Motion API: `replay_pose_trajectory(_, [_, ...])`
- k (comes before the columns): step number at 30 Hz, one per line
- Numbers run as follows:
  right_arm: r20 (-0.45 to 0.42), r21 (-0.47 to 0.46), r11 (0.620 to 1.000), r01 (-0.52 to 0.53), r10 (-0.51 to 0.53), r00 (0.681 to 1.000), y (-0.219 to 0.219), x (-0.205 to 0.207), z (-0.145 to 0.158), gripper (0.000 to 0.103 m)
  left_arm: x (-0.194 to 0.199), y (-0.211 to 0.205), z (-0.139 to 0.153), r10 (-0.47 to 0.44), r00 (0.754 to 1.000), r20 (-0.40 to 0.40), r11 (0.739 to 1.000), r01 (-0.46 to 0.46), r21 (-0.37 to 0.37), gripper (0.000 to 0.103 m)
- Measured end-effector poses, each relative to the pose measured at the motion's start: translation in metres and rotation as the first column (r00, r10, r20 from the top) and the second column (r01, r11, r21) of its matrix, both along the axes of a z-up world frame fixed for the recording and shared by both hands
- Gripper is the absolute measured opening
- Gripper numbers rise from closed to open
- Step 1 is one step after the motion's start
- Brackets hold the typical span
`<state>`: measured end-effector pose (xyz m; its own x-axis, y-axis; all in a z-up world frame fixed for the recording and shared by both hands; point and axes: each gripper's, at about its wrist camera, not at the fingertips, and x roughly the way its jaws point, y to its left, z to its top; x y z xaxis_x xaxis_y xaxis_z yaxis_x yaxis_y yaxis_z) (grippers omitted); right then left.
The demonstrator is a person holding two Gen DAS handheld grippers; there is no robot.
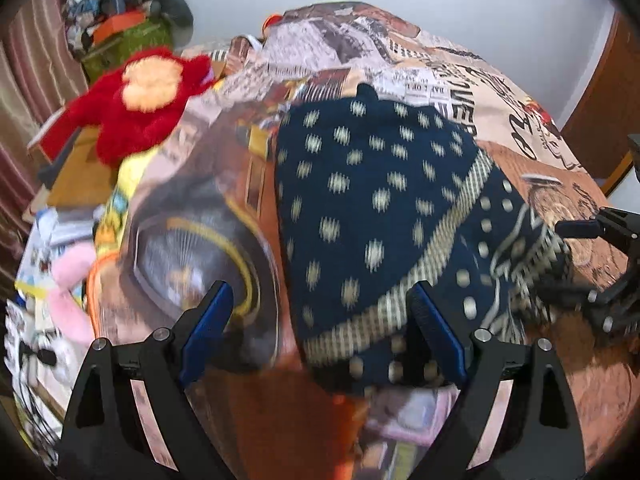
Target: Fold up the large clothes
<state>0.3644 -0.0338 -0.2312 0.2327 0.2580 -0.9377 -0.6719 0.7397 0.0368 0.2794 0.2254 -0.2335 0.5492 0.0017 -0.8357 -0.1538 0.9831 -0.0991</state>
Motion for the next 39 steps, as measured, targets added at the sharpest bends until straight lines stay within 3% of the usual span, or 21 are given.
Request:
replay_pose_trajectory(6, [0.017,0.078,0.992,0.104,-0.106,0.994,-0.038,-0.011,0.028,0.094,-0.039,-0.001,0.011,0.035,0.999,-0.007,0.999,-0.034,0.026,0.091])
replay_pose_trajectory(10, [0.087,0.166,0.976,0.138,-0.154,0.984,-0.052,-0.024,0.067,0.094,-0.065,-0.004,0.054,0.07,0.993,0.1,0.997,-0.072,0.024,0.091])
replay_pose_trajectory(14, [0.181,0.272,0.953,0.138,-0.191,0.965,-0.059,-0.042,0.114,0.094,-0.088,-0.01,0.108,0.085,0.967,0.241,0.996,-0.089,0.006,0.091])
replay_pose_trajectory(17, [0.279,0.363,0.927,0.096,-0.206,0.938,-0.061,-0.066,0.159,0.094,-0.109,-0.026,0.153,0.067,0.928,0.367,0.997,-0.078,0.015,0.091])
replay_pose_trajectory(21, [0.404,0.44,0.898,0.022,-0.219,0.888,-0.063,-0.1,0.205,0.094,-0.14,-0.051,0.201,0.034,0.857,0.514,0.997,-0.066,0.046,0.091])
replay_pose_trajectory(28, [0.564,0.53,0.844,-0.081,-0.279,0.777,-0.069,-0.17,0.258,0.094,-0.187,-0.091,0.243,0.006,0.741,0.672,0.993,-0.083,0.081,0.091])
replay_pose_trajectory(34, [0.606,0.574,0.814,-0.093,-0.346,0.716,-0.075,-0.216,0.27,0.095,-0.214,-0.12,0.25,-0.002,0.684,0.729,0.976,-0.156,0.15,0.091])
replay_pose_trajectory(39, [0.629,0.57,0.818,-0.073,-0.378,0.679,-0.081,-0.236,0.271,0.103,-0.223,-0.125,0.248,0.011,0.684,0.729,0.976,-0.166,0.142,0.091])
